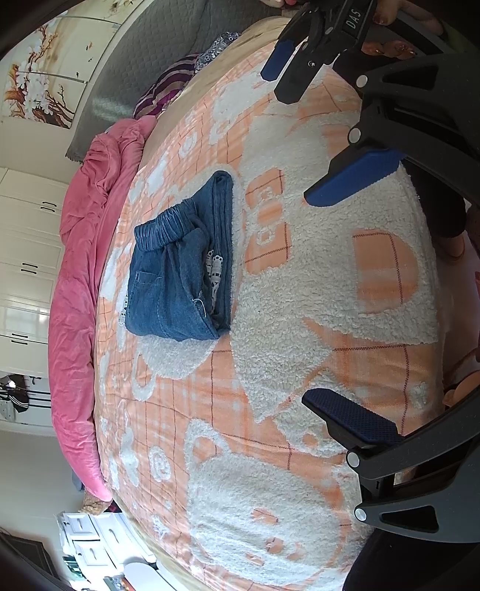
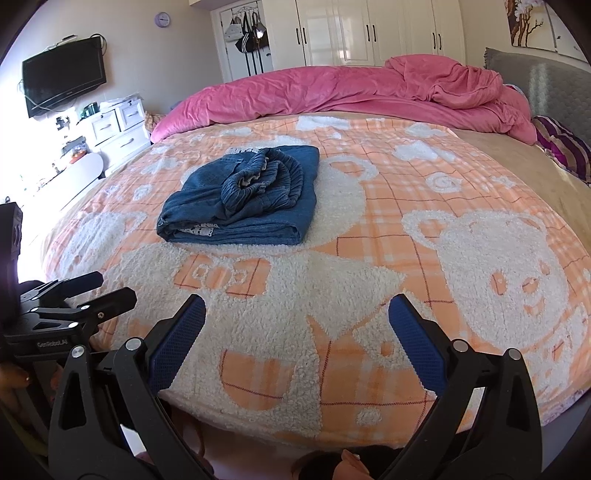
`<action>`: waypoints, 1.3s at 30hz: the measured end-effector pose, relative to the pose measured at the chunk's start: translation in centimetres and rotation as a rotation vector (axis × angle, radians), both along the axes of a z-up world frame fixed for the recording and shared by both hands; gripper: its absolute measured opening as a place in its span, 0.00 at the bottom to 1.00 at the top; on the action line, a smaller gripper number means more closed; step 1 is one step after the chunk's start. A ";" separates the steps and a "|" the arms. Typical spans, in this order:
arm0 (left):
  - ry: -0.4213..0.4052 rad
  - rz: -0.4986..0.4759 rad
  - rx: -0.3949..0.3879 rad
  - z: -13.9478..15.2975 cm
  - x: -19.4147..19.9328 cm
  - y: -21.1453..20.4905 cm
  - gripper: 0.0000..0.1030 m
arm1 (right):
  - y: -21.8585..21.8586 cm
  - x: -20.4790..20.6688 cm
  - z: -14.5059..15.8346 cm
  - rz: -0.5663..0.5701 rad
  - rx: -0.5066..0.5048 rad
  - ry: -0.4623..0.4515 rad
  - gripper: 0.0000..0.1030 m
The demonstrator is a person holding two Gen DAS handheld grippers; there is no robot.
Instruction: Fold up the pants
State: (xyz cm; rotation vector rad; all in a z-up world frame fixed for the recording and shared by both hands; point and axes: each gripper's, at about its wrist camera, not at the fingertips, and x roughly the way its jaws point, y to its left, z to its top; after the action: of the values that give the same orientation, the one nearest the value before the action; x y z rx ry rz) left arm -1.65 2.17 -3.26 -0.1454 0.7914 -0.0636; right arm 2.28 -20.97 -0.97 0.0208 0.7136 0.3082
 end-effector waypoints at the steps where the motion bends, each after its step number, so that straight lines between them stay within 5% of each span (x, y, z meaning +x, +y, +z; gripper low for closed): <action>1: 0.001 -0.001 0.000 0.0 0.0 0.0 0.96 | 0.0 0.0 0.0 -0.002 -0.002 0.000 0.91; 39: 0.011 0.023 0.018 0.1 0.1 0.3 0.96 | 0.4 -0.3 0.1 -0.015 -0.035 0.003 0.91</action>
State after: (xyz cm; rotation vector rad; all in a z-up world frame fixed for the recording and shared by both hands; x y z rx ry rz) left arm -1.57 2.47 -3.20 -0.1378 0.8007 -0.0343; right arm 1.93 -20.60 -0.90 -0.0064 0.7216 0.2809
